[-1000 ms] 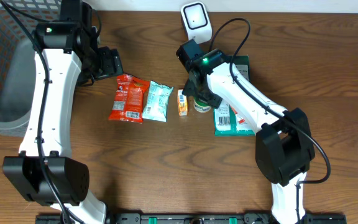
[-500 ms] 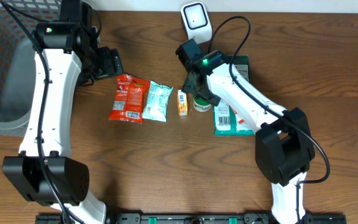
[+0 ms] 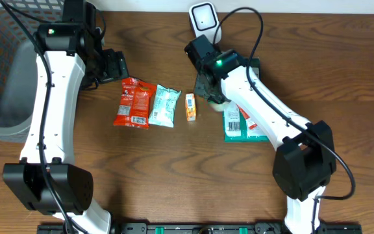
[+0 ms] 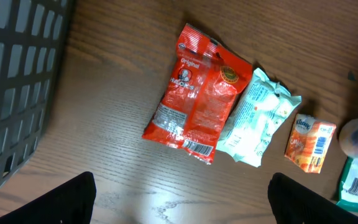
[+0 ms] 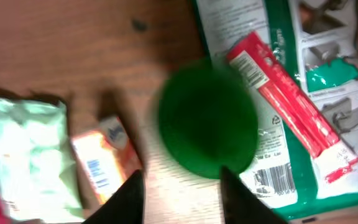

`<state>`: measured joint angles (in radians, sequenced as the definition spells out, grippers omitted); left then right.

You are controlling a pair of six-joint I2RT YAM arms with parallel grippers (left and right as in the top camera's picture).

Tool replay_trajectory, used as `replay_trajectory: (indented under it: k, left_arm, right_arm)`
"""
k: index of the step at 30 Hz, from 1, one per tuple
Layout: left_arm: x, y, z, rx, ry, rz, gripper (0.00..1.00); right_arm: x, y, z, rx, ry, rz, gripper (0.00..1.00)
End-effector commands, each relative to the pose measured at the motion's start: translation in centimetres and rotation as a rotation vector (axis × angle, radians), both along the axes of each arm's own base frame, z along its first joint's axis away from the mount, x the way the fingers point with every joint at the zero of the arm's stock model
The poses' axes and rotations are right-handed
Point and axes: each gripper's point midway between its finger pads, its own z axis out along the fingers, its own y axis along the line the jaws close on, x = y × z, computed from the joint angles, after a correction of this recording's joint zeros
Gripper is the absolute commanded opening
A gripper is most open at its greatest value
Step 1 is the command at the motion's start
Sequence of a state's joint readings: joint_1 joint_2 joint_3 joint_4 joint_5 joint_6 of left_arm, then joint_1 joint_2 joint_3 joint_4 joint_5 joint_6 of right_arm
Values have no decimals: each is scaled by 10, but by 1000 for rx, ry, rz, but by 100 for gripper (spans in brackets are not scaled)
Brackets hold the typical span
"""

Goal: Scan the item barcode

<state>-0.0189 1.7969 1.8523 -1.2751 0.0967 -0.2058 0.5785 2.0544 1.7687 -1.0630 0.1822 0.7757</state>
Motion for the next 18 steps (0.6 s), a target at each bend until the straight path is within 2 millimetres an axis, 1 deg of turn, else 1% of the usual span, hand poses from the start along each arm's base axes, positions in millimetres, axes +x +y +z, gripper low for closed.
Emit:
replay_trajectory:
  k: [1, 2, 3, 4, 8, 11, 14, 16, 18]
  left_arm:
    - [0, 4, -1, 19, 5, 6, 89]
    - [0, 4, -1, 19, 5, 6, 89]
    - [0, 4, -1, 19, 5, 6, 89]
    - [0, 4, -1, 19, 5, 6, 89]
    - [0, 4, -1, 19, 5, 6, 89]
    - [0, 4, -1, 19, 5, 6, 89]
    - [0, 4, -1, 19, 5, 6, 89]
    - [0, 4, -1, 19, 5, 6, 89]
    - [0, 4, -1, 19, 5, 6, 89]
  right_arm:
    - [-10, -6, -25, -89, 83, 197, 61]
    - [-12, -8, -25, -100, 95, 219, 86]
    - [-13, -9, -25, -107, 100, 239, 95]
    - [-14, -11, -23, -115, 104, 262, 99]
    - [-7, -16, -4, -109, 81, 268, 99]
    - [2, -21, 17, -74, 46, 248, 99]
    - [5, -22, 35, -27, 32, 323, 99]
    - [6, -24, 40, -3, 27, 326, 99]
    - [6, -25, 40, 21, 34, 323, 99]
